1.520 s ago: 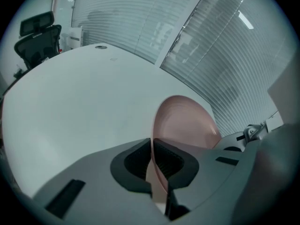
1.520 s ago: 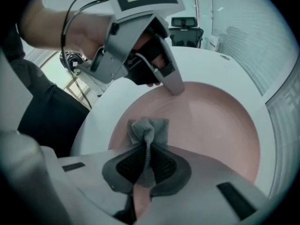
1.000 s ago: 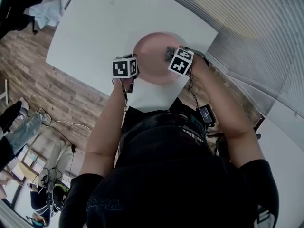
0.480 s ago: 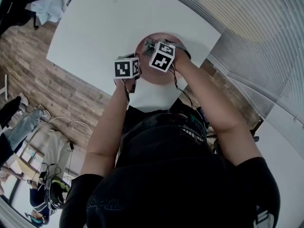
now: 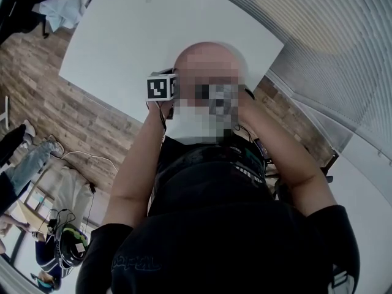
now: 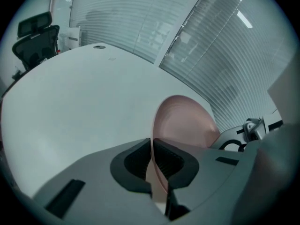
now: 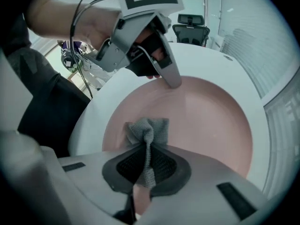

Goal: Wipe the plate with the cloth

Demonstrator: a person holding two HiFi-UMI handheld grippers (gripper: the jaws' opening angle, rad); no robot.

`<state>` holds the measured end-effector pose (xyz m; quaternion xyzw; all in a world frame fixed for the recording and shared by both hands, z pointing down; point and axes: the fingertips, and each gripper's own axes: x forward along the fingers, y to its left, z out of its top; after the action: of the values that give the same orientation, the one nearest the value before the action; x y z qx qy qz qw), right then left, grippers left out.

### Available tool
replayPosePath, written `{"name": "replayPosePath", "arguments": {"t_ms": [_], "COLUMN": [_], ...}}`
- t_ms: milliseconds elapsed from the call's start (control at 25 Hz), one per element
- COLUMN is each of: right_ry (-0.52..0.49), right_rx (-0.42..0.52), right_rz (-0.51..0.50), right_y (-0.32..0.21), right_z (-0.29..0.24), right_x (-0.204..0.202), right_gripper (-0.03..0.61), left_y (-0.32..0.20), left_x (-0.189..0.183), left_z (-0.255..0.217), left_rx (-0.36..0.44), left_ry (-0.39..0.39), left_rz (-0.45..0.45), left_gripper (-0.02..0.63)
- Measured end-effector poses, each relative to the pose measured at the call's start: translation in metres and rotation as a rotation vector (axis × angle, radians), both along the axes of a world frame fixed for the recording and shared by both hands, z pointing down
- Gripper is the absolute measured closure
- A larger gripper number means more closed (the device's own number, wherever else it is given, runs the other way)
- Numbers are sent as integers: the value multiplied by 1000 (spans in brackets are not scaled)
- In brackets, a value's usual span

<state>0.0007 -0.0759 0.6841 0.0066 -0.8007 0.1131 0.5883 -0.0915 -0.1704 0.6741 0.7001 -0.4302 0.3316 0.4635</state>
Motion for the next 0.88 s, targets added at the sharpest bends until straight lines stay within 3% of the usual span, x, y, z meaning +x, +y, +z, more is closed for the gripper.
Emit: {"name": "replayPosePath", "arguments": {"t_ms": [200, 320, 560, 880], "right_ry": [91, 110, 58, -49], "right_rx": [24, 79, 141, 130], "right_rz": [123, 179, 229, 304], "right_y": [-34, -65, -98, -94], "right_z": [3, 2, 0, -6], "right_x": [46, 52, 17, -16], "right_gripper": [543, 543, 543, 543], "left_y": [-1, -1, -1, -3], "left_x": [2, 1, 1, 0], "left_z": [0, -1, 0, -4], "left_rx": [0, -1, 4, 38], "left_ry": [-4, -10, -17, 9], "left_rz": [23, 20, 7, 10], "left_gripper": [584, 584, 583, 577]}}
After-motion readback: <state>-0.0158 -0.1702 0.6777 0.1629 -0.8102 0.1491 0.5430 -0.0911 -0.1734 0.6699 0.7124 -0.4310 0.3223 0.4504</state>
